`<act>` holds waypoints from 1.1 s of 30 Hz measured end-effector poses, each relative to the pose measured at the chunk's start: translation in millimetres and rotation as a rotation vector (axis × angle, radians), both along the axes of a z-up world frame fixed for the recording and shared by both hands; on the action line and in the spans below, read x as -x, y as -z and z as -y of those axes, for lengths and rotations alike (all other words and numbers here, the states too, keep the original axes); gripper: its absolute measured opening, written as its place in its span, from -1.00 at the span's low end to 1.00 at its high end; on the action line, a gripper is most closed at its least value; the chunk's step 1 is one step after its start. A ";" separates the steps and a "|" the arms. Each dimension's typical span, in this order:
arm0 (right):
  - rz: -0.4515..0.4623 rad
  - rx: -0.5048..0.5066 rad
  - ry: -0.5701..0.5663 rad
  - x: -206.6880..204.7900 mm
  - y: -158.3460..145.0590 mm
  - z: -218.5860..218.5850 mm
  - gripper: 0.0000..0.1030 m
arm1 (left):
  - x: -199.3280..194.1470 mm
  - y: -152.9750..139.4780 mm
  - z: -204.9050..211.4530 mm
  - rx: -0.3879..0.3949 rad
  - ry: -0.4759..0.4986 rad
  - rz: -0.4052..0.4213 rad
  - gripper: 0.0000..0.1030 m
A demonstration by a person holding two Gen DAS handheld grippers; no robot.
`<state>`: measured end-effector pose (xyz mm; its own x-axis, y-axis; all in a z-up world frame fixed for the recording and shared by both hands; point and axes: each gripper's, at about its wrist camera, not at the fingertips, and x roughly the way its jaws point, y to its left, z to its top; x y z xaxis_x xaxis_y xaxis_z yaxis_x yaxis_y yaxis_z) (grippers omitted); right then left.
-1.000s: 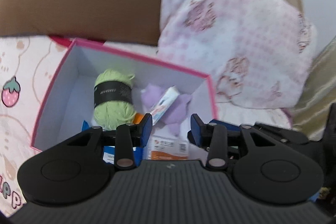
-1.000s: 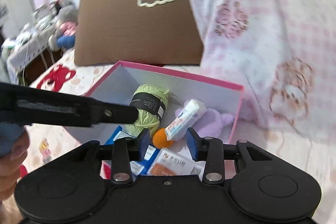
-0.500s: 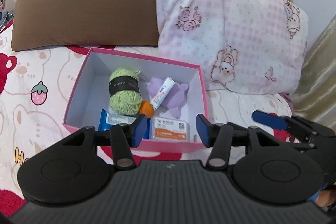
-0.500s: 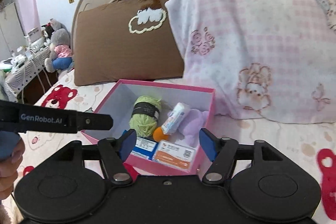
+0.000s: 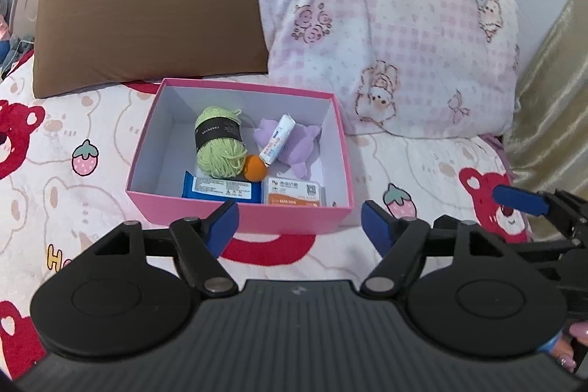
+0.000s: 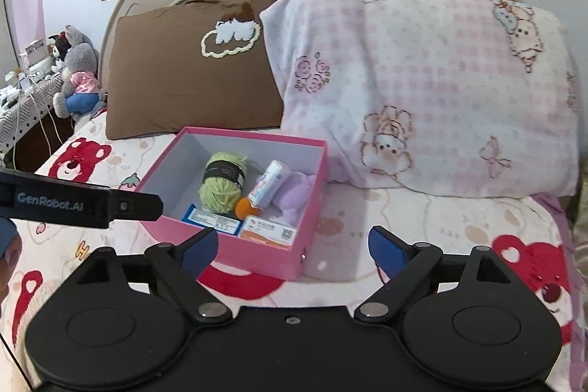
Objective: Organize objects
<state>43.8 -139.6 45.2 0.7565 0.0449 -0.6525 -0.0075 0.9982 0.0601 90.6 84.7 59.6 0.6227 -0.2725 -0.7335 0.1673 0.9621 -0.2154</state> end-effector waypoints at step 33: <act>-0.093 0.001 0.144 55.5 13.5 34.1 0.90 | 52.2 8.1 46.6 -0.062 0.084 -0.038 0.96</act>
<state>-11.8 -173.7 31.7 0.6913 -0.0602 -0.7201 0.1412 0.9886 0.0529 38.4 38.1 51.5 0.5714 -0.2755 -0.7730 0.2405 0.9568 -0.1632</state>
